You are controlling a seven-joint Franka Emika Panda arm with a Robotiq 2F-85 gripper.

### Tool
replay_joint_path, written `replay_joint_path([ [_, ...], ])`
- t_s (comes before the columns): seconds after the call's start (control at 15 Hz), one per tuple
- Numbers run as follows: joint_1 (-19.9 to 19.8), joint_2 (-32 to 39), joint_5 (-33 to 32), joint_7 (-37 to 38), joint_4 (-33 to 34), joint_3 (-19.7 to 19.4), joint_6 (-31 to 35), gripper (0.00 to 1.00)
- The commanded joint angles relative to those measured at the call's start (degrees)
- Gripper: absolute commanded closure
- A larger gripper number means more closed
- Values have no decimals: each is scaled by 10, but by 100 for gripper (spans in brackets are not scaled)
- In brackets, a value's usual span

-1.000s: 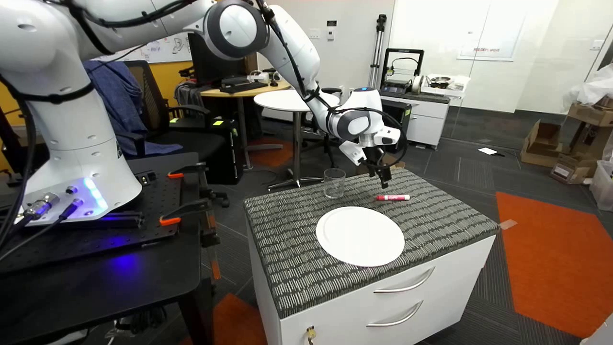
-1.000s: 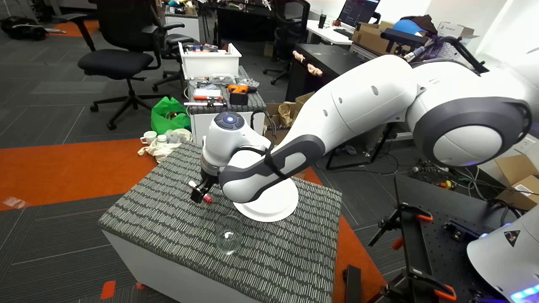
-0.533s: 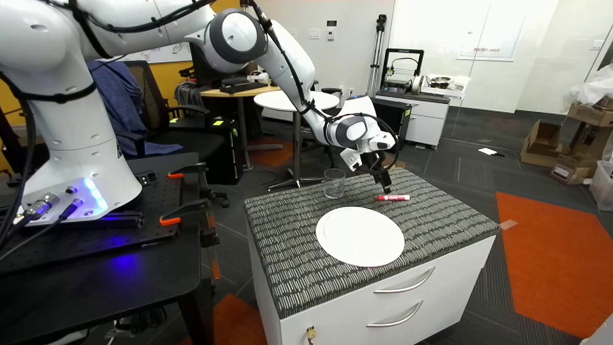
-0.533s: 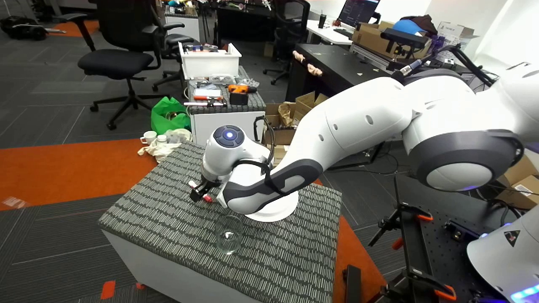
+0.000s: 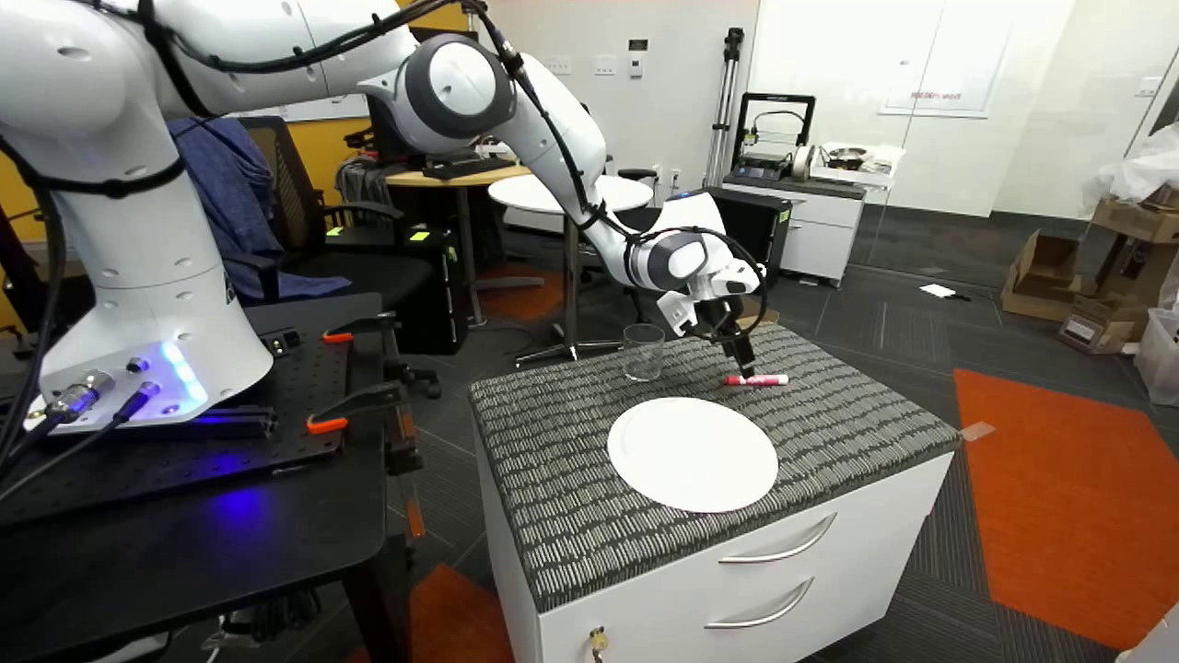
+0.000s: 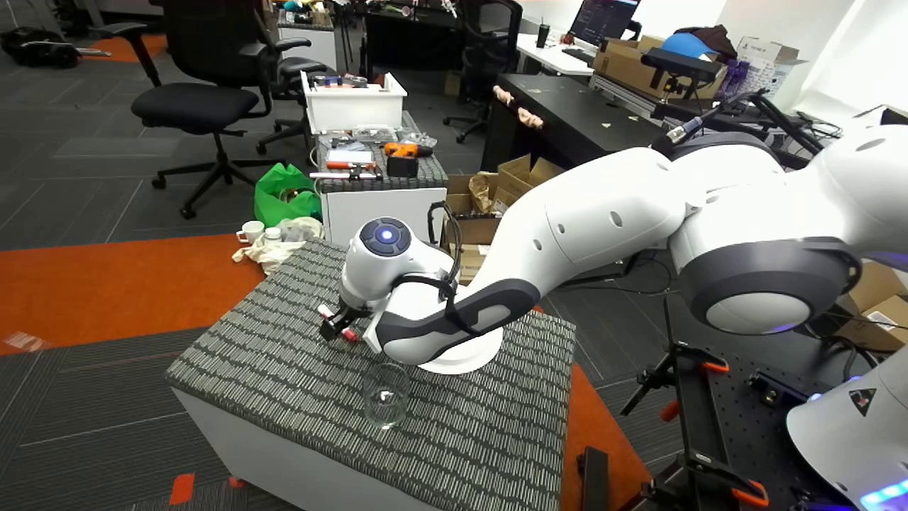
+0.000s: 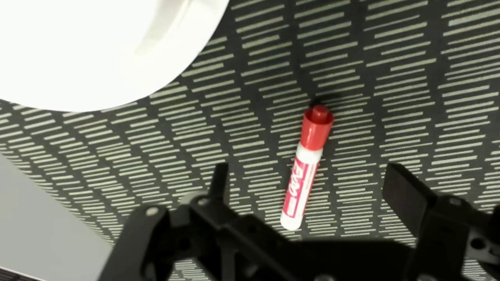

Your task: Put the orange sharpie in the cup

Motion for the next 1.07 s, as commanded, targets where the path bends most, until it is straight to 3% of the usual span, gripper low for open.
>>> replay_joint_path([
  [0.0,-17,31,2,8,54,5,-12,0],
  [0.2,-30,45,4,-2,78,16,-17,0],
  [0.47,-45,26,3,-21,53,47,-9,0],
  [0.53,-48,26,3,-24,54,53,-9,5],
  [0.6,-51,26,4,-26,54,57,-10,17],
  [0.73,-57,26,4,-35,56,68,-12,22],
  [0.8,-58,26,5,-36,56,71,-14,31],
  [1.0,-62,26,6,-37,57,77,-18,40],
])
